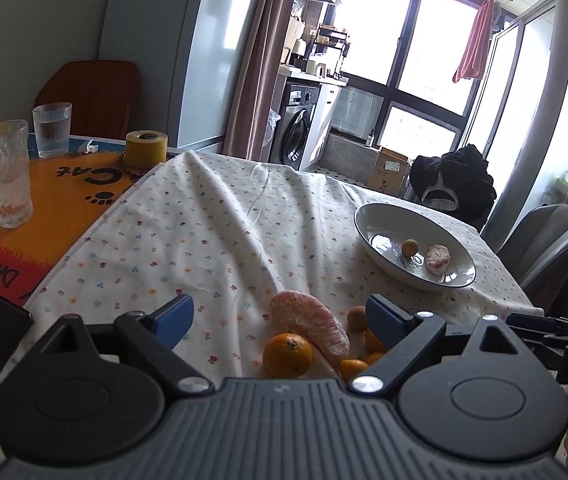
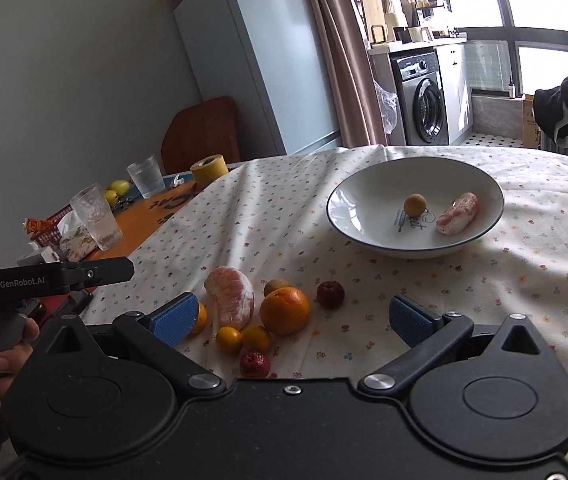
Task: Organize fruits
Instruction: 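Move both open tools back from the bowl to the fruit pile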
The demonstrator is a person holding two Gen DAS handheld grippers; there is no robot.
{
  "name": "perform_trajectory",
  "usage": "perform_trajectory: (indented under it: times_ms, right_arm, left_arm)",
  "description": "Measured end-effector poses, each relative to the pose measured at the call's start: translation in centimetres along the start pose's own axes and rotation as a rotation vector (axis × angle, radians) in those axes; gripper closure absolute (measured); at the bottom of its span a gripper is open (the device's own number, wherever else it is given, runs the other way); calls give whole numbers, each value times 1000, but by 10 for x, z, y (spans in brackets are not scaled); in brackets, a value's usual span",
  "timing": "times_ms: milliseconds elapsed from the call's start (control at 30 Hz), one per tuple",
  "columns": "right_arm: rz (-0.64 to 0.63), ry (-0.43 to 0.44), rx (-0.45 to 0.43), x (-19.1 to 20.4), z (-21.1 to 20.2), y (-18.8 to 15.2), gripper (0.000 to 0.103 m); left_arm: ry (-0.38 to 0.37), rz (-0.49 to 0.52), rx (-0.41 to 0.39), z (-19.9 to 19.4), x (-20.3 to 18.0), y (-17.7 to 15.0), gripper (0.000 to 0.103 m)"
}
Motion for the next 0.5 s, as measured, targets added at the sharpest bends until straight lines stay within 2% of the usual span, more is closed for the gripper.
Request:
perform_trajectory:
  times_ms: [200, 267, 367, 500]
  right_arm:
    - [-29, 9, 42, 8, 9, -11, 2]
    - [-34, 8, 68, 11, 16, -15, 12]
    - [-39, 6, 109, 13, 26, -20, 21]
    - [-39, -2, 149, 13, 38, -26, 26]
  left_arm:
    - [8, 2, 41, 5, 14, -12, 18]
    - [6, 1, 53, 9, 18, -14, 22]
    - [-1, 0, 69, 15, 22, -19, 24]
    - [-8, 5, 96, 26, 24, -26, 27]
Point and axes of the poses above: each gripper's, at about its wrist camera, not at the fingertips, and z roughly the way its jaws point, x to its left, y to its top, the point moved 3 cm from there along z, roughly the way its jaws point, and after that the axes turned 5 degrees about z, right-handed, at the moved point
